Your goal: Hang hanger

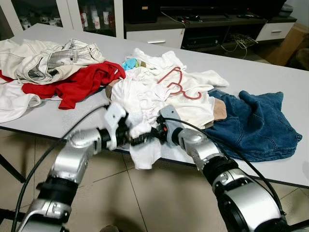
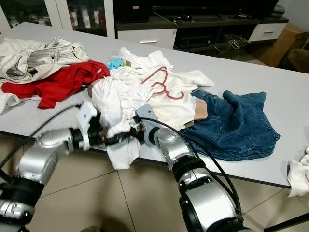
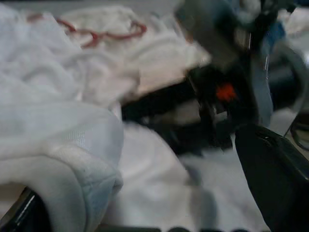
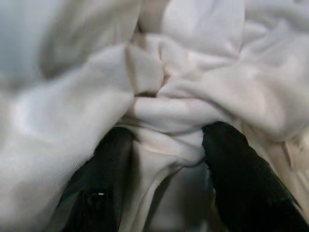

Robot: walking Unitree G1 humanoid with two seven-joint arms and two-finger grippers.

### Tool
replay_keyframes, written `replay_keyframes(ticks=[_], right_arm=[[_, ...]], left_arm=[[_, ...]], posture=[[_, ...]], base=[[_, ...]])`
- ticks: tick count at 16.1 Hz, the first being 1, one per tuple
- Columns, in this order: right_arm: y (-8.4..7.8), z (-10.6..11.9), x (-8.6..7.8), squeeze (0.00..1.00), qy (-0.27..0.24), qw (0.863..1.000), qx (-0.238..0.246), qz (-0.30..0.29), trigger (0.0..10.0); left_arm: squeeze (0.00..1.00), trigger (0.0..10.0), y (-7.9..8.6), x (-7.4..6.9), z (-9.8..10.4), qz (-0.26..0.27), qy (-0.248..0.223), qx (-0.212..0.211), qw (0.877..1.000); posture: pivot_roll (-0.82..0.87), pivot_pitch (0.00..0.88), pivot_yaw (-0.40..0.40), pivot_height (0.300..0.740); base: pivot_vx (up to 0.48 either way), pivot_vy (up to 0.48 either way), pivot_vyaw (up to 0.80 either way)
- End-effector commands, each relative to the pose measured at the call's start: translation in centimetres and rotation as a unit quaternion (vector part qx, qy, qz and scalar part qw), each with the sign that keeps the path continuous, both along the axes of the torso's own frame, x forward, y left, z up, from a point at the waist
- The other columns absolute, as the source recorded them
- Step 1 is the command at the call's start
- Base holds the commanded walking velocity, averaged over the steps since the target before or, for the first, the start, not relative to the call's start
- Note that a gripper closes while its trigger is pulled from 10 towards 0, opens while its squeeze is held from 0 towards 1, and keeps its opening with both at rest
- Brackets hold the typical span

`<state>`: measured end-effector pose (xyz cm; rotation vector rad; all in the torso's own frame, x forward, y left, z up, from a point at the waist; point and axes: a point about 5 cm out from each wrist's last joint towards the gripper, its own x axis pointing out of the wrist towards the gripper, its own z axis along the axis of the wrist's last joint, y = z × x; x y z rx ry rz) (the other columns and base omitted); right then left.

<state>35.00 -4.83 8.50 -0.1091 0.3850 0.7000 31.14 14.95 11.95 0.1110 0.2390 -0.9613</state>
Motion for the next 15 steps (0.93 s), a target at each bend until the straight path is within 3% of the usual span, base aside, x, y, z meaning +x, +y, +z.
replay_keyframes(ticks=[1,2,3,4,7,10,12,13,15], right_arm=[[0.2,1.3,0.7,0.00,-0.020,1.000,0.022,-0.004,10.0],[0.4,1.8,0.9,0.00,-0.026,0.999,0.032,-0.005,10.0],[0.5,2.1,1.0,0.00,-0.029,0.999,0.037,-0.006,10.0],[0.5,2.3,1.1,0.00,-0.032,0.999,0.041,-0.007,10.0],[0.3,2.8,1.4,0.00,-0.041,0.998,0.048,-0.012,10.0],[-1.0,3.2,1.9,0.00,-0.054,0.997,0.051,-0.034,10.0],[-1.5,3.0,2.0,0.00,-0.053,0.997,0.042,-0.041,10.0],[-1.5,3.0,1.9,0.00,-0.054,0.997,0.043,-0.041,10.0],[-1.2,2.9,1.8,0.00,-0.057,0.997,0.047,-0.040,10.0]], left_arm=[[0.00,10.0,-0.2,0.1,-0.5,0.007,0.004,0.026,1.000],[0.00,10.0,0.0,0.3,-1.0,0.024,0.012,0.030,0.999],[0.87,10.0,0.1,0.4,-1.2,0.041,0.020,0.022,0.999],[1.00,10.0,0.3,0.7,-1.0,0.061,0.029,-0.005,0.998],[1.00,10.0,-0.1,0.4,-0.6,0.045,0.012,-0.020,0.999],[1.00,10.0,0.0,-1.0,0.2,-0.005,0.003,-0.060,0.998],[0.95,10.0,0.7,-1.3,-0.3,0.009,0.025,-0.054,0.998],[0.00,10.0,1.3,-1.5,-1.0,0.023,0.044,-0.043,0.998],[0.00,10.0,2.2,-1.5,-2.0,0.061,0.060,-0.026,0.996]], posture=[[0.06,0.000,-0.087,0.740],[0.06,0.000,-0.092,0.740],[0.06,0.000,-0.092,0.740],[0.05,0.000,-0.093,0.740],[0.05,0.000,-0.093,0.740],[0.04,0.000,-0.096,0.740],[0.04,0.000,-0.096,0.740],[0.04,0.000,-0.094,0.740],[0.04,0.000,-0.089,0.740]], base=[[0.000,0.000,0.00],[0.000,0.000,0.00],[0.000,0.000,0.00],[0.000,0.000,0.00],[0.000,0.000,0.00],[0.000,0.000,0.00],[0.000,0.000,0.00],[0.000,0.000,0.00],[0.000,0.000,0.00]])
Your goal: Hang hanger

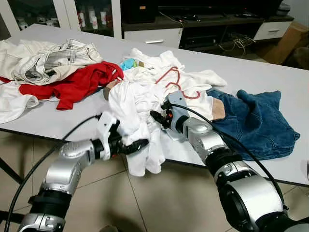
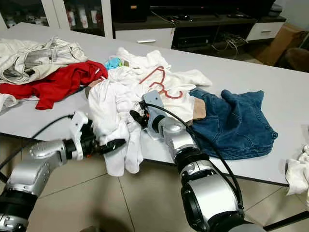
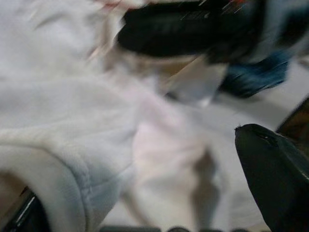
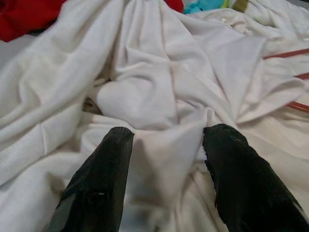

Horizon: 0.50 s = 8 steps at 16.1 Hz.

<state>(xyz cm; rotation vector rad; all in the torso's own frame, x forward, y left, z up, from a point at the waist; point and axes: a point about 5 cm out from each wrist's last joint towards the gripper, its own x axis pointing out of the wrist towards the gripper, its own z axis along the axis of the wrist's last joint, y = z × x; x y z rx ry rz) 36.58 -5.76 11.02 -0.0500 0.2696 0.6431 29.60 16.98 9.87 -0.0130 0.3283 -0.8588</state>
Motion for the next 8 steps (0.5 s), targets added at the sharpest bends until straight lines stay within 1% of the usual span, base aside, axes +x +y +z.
replay_keyframes(ticks=[1,2,3,5,7,8], right_arm=[[0.0,0.4,0.1,0.00,-0.015,1.000,0.012,-0.007,10.0],[0.0,0.7,0.2,0.00,-0.021,0.999,0.026,-0.013,10.0],[-0.4,1.5,0.5,0.00,-0.030,0.998,0.043,-0.024,10.0],[-0.9,2.2,0.8,0.00,-0.034,0.997,0.059,-0.020,10.0],[-1.2,2.6,0.6,0.00,-0.036,0.997,0.070,0.010,10.0],[-1.4,3.0,0.2,0.00,-0.042,0.996,0.075,0.036,10.0]], left_arm=[[0.00,10.0,0.7,0.2,-0.5,0.025,0.007,0.023,0.999],[0.00,10.0,0.8,0.5,-0.7,0.038,0.009,0.035,0.999],[0.00,10.0,0.9,0.9,-0.8,0.056,0.015,0.043,0.997],[0.00,10.0,0.7,1.0,-0.9,0.053,0.016,0.044,0.997],[0.00,10.0,0.6,0.9,-1.1,0.051,0.019,0.049,0.997],[0.00,10.0,0.7,0.9,-1.3,0.053,0.021,0.054,0.997]], posture=[[0.05,0.000,-0.088,0.740],[0.06,0.000,-0.087,0.740],[0.06,0.000,-0.084,0.740],[0.05,0.000,-0.082,0.740],[0.05,0.000,-0.079,0.740],[0.04,0.000,-0.077,0.740]], base=[[0.000,0.000,0.00],[0.000,0.000,0.00],[0.000,0.000,0.00],[0.000,0.000,0.00],[0.000,0.000,0.00],[0.000,0.000,0.00]])
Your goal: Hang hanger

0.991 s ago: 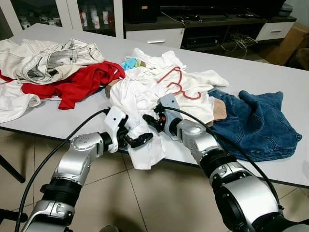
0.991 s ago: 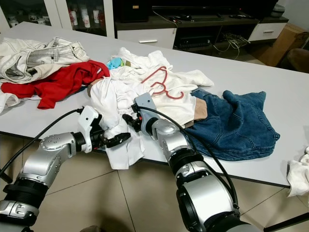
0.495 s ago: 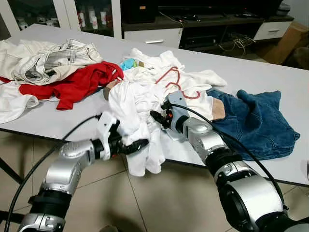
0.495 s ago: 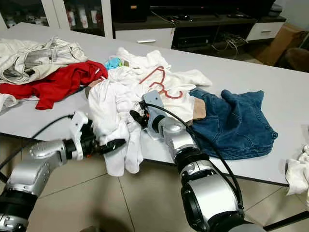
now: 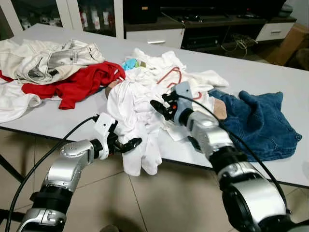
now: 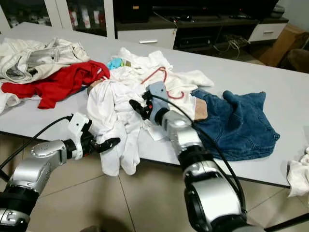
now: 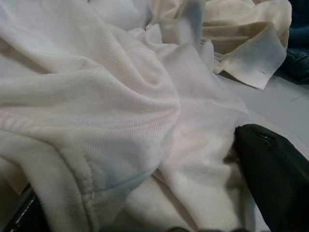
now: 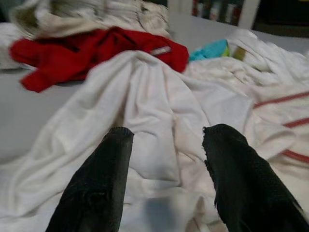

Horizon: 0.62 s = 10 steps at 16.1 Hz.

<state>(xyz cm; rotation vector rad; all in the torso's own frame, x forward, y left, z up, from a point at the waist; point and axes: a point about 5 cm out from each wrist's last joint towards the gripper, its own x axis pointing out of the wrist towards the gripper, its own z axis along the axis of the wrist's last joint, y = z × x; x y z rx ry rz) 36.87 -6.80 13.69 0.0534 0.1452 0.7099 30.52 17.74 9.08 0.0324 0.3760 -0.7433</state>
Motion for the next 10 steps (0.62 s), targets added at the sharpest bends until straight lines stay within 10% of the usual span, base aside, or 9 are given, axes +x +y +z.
replay_keyframes(ticks=[1,4,7,8,10], right_arm=[[-0.4,0.5,-0.2,0.00,-0.006,1.000,0.007,0.018,10.0],[0.5,0.0,-2.0,0.00,0.019,0.994,0.025,0.101,10.0],[1.8,-1.5,-3.7,0.00,0.050,0.987,0.005,0.155,10.0],[2.1,-1.9,-3.8,0.00,0.063,0.986,0.002,0.156,10.0],[2.3,-2.4,-4.3,0.00,0.079,0.983,-0.018,0.164,10.0]], left_arm=[[0.00,10.0,0.0,0.1,-0.6,0.003,0.012,0.016,1.000],[0.38,10.0,-0.3,0.3,-0.7,0.005,0.013,0.013,1.000],[0.32,10.0,-0.4,0.4,-0.5,0.008,0.008,0.006,1.000],[0.03,10.0,-0.2,0.6,-0.4,0.014,0.005,0.001,1.000],[0.00,10.0,0.2,0.5,-0.2,0.018,0.003,-0.006,1.000]], posture=[[0.04,0.000,-0.077,0.740],[0.03,0.000,-0.078,0.740],[0.04,0.000,-0.079,0.740],[0.04,0.000,-0.082,0.740],[0.05,0.000,-0.085,0.740]], base=[[0.000,0.000,0.00],[0.000,0.000,0.00],[0.000,0.000,0.00],[0.000,0.000,0.00],[0.000,0.000,0.00]])
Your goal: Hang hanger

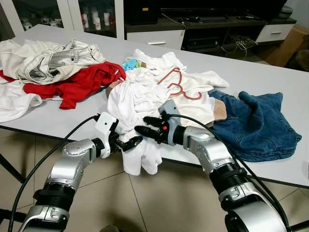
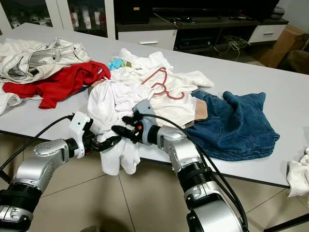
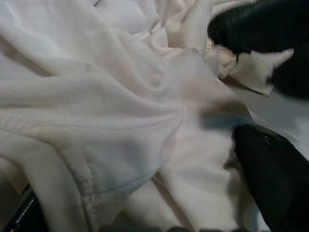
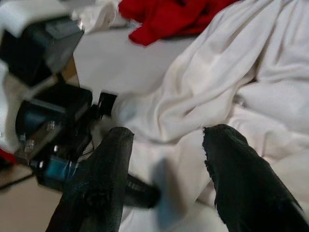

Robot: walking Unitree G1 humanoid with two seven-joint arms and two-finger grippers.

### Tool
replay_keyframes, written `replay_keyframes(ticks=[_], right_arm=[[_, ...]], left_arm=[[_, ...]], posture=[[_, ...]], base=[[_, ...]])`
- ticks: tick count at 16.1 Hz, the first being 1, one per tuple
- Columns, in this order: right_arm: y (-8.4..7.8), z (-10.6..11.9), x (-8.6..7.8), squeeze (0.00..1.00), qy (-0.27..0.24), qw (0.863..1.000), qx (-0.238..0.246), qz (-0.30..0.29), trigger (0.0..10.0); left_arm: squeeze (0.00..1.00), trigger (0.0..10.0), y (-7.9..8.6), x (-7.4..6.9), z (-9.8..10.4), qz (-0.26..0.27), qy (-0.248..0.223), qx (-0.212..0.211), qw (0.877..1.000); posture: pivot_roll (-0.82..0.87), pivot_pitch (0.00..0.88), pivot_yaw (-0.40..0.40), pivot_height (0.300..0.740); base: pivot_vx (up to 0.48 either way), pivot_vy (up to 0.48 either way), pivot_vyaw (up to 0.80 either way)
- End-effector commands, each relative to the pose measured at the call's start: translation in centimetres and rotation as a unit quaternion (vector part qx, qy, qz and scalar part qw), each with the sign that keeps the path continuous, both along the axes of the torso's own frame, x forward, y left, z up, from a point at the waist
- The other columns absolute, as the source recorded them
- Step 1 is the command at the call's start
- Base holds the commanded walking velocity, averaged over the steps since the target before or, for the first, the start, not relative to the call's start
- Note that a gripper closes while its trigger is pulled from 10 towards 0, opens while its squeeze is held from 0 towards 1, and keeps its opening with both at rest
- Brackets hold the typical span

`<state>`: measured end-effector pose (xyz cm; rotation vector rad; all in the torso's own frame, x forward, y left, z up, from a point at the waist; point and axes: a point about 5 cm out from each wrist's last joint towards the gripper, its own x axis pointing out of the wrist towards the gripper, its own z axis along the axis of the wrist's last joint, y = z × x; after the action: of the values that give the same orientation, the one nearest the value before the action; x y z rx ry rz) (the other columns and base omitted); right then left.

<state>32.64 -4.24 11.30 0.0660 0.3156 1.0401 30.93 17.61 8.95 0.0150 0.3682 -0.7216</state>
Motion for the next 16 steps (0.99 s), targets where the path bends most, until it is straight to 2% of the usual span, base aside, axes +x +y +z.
replay_keyframes(ticks=[1,3,4,5,7,8,9,10,14,16], right_arm=[[-0.3,-0.4,-0.2,0.00,0.005,1.000,-0.021,-0.001,10.0],[-0.3,-1.2,-0.2,0.00,0.018,0.999,-0.045,-0.010,10.0],[-0.2,-1.4,-0.2,0.00,0.024,0.998,-0.049,-0.013,10.0],[0.2,-2.4,-0.2,0.00,0.039,0.997,-0.062,-0.022,10.0],[0.5,-3.3,-0.3,0.00,0.046,0.995,-0.079,-0.034,10.0],[0.8,-3.8,0.0,0.00,0.043,0.992,-0.100,-0.059,10.0],[1.0,-3.7,0.4,0.00,0.036,0.990,-0.105,-0.085,10.0],[1.1,-3.5,0.8,0.00,0.029,0.988,-0.105,-0.106,10.0],[0.7,-3.0,1.7,0.00,0.008,0.983,-0.110,-0.148,10.0],[0.2,-2.9,2.2,0.00,0.000,0.978,-0.116,-0.176,10.0]], left_arm=[[0.00,10.0,0.4,0.0,0.0,0.005,0.003,-0.001,1.000],[0.00,10.0,0.2,-0.4,0.4,-0.018,-0.003,-0.025,1.000],[0.25,10.0,0.1,-0.6,0.6,-0.027,-0.005,-0.032,0.999],[1.00,10.0,-0.3,-1.0,0.9,-0.045,-0.009,-0.057,0.997],[1.00,10.0,-0.5,-1.1,1.2,-0.056,-0.011,-0.076,0.995],[1.00,10.0,-0.7,-1.2,1.4,-0.061,-0.016,-0.077,0.995],[0.85,10.0,-0.7,-1.0,1.5,-0.053,-0.021,-0.075,0.996],[0.00,10.0,-0.4,-1.0,1.7,-0.046,-0.024,-0.076,0.996],[0.00,10.0,1.4,-2.3,1.8,-0.049,-0.025,-0.060,0.997],[0.00,10.0,2.3,-3.3,1.5,-0.055,-0.006,-0.055,0.997]], posture=[[0.05,0.000,-0.086,0.740],[0.05,0.000,-0.087,0.740],[0.05,0.000,-0.086,0.740],[0.05,0.000,-0.086,0.740],[0.05,0.000,-0.082,0.740],[0.05,0.000,-0.084,0.740],[0.06,0.000,-0.086,0.740],[0.06,0.000,-0.088,0.740],[0.07,0.000,-0.100,0.740],[0.07,0.000,-0.102,0.740]], base=[[0.000,0.000,0.00],[0.000,0.000,0.00],[0.000,0.000,0.00],[0.000,0.000,0.00],[0.000,0.000,0.00],[0.000,0.000,0.00],[0.000,0.000,0.00],[0.000,0.000,0.00],[0.000,0.000,0.00],[0.000,0.000,0.00]])
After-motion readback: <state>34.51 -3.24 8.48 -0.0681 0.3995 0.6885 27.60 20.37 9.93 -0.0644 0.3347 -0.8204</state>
